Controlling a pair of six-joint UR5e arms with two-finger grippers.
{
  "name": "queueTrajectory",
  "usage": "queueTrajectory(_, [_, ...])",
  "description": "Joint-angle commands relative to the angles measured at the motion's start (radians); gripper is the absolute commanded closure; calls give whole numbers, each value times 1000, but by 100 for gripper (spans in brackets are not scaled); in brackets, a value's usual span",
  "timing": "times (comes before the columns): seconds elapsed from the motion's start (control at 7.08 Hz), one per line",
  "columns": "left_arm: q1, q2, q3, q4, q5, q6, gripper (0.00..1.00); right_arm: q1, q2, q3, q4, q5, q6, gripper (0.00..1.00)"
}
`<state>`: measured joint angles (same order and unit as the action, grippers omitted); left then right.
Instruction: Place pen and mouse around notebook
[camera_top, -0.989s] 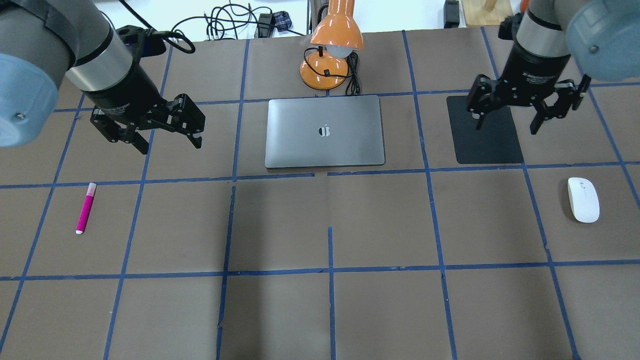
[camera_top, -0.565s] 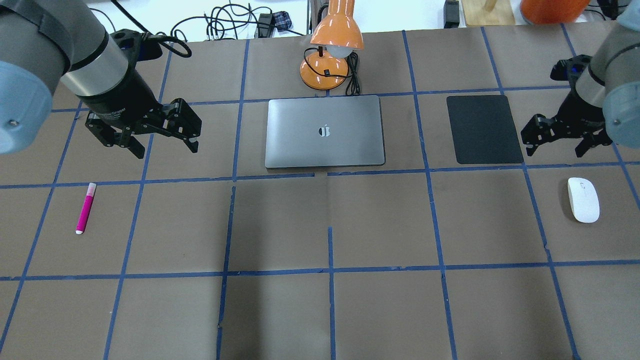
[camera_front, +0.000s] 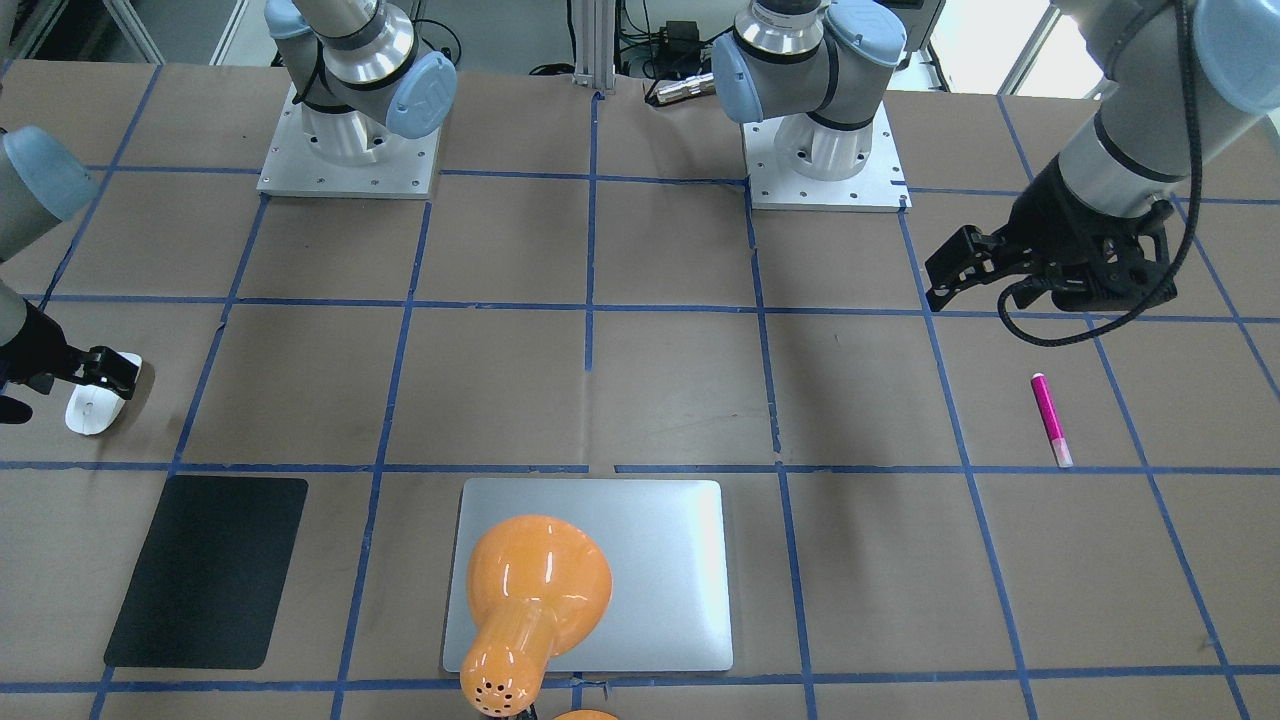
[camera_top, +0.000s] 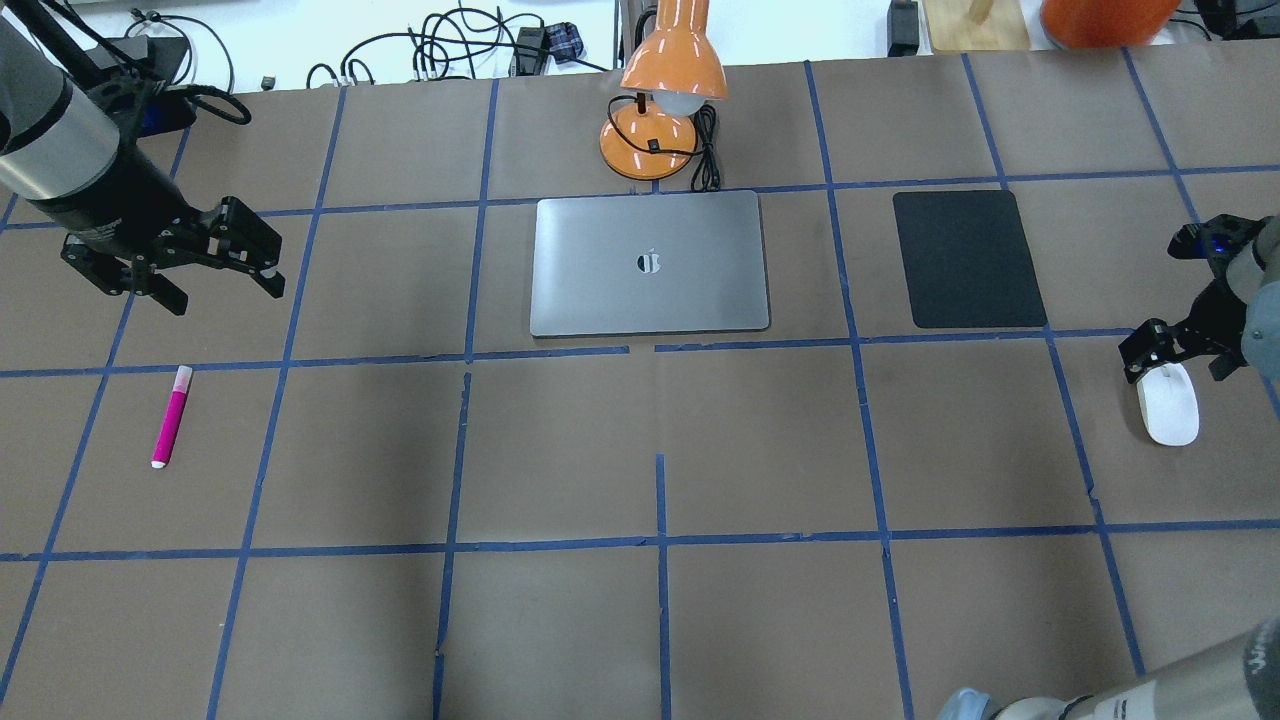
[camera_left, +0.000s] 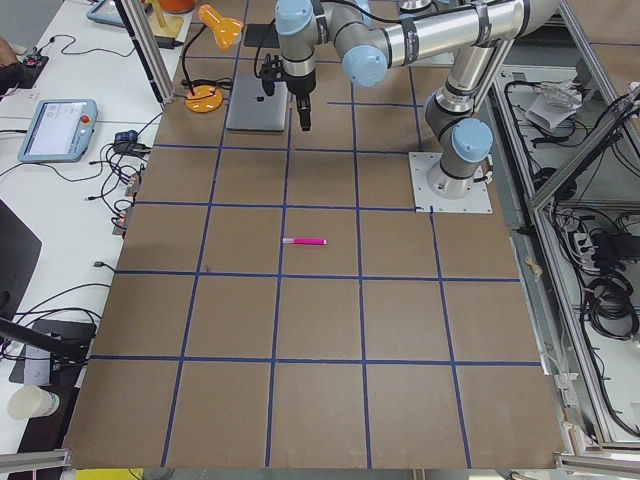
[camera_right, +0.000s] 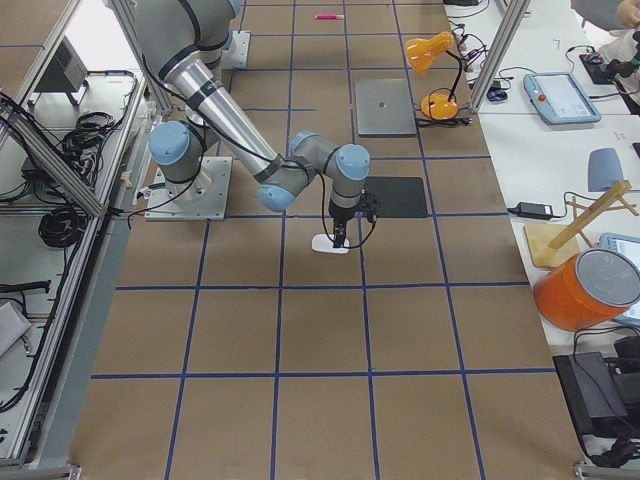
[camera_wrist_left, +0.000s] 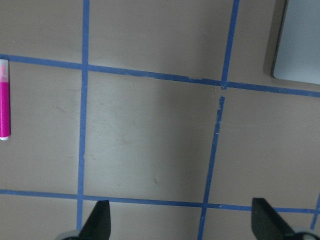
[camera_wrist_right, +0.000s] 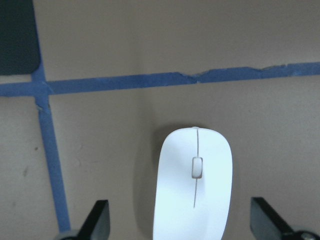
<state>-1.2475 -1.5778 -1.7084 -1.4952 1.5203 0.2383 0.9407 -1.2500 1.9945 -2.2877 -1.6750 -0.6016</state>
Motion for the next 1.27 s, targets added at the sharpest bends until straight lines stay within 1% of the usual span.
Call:
queueTrajectory(0.0, [93,-52,-14,39,14,112,0,-8,26,1,-10,-6,-26,0])
queueTrajectory(0.14, [108,-98,-48,134,53,203,0,-8,38,1,-10,-8,-32,0])
queueTrajectory(0.28, [115,-131,-95,214,64,255,0,-8,46,1,-10,-11,-33,0])
queueTrajectory(0.42, [146,-137,-112,266,66,272,0,-8,47,3,-7,-11,-35,0])
queueTrajectory(0.57, [213,-163,-132,277,64,318,0,-8,47,3,-3,-12,-61,0])
queueTrajectory(0.71, [259,-203,-140,315,66,391,0,-8,47,3,-4,-12,-69,17])
queueTrajectory(0.85, [290,-235,-145,354,66,444,0,-8,47,4,-3,-11,-69,55])
queueTrajectory(0.99, [325,-278,-148,433,67,522,0,-8,47,0,-9,-12,-64,78])
queueTrajectory(1.13, [338,-307,-148,446,64,523,0,-5,23,-6,2,-12,-52,86])
